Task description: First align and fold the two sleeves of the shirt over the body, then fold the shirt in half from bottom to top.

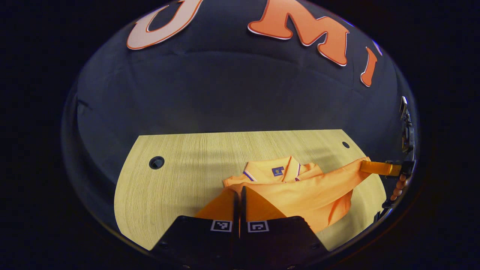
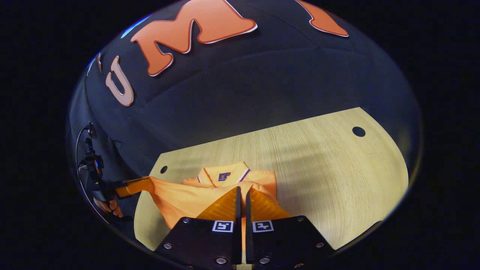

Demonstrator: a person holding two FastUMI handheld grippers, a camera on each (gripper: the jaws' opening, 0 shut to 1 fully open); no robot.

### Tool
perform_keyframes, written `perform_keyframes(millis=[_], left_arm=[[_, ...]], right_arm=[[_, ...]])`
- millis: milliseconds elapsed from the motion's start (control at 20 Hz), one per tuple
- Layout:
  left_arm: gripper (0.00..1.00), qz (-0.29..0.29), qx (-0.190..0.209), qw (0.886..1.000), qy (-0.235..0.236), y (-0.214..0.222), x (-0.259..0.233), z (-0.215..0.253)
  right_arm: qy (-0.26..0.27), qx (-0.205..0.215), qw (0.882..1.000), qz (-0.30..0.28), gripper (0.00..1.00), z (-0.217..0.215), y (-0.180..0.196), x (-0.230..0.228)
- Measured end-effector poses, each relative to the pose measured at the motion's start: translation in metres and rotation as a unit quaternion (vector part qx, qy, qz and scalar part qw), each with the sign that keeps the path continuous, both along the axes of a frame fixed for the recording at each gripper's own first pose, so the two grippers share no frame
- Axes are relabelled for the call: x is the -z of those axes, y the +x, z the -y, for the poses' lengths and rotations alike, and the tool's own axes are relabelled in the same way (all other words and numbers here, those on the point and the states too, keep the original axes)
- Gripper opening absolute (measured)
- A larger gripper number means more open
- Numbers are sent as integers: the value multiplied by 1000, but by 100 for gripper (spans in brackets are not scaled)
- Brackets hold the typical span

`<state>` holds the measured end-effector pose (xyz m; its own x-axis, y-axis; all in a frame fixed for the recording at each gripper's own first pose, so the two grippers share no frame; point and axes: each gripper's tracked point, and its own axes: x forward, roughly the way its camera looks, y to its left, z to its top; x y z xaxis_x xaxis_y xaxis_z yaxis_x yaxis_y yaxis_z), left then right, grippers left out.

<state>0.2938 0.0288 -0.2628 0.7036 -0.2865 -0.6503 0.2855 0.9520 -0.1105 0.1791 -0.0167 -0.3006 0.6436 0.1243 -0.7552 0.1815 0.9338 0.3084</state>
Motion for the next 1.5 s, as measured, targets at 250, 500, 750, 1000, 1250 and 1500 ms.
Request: perform_keyframes(millis=[250, 500, 750, 1000, 1250, 1500], left_arm=[[2, -21, -2, 1000, 5, 45, 23, -2], [2, -43, -16, 999, 15, 88, 40, -8], [67, -44, -32, 998, 6, 89, 32, -13], [97, -19, -48, 999, 0, 78, 10, -19], [99, 51, -39, 998, -1, 25, -52, -10], [98, 112, -42, 993, -15, -37, -117, -13]], right_arm=[[-21, -1, 1000, -18, 5, 10, 39, 24], [-16, 29, 998, -62, 5, 20, 71, 55], [-26, 53, 997, -57, 60, 38, 72, 46], [-70, 39, 997, -10, 88, 36, 57, 8], [-114, 13, 992, 56, 96, 25, 26, -53], [-155, -26, 980, 119, 97, -1, -13, -111]])
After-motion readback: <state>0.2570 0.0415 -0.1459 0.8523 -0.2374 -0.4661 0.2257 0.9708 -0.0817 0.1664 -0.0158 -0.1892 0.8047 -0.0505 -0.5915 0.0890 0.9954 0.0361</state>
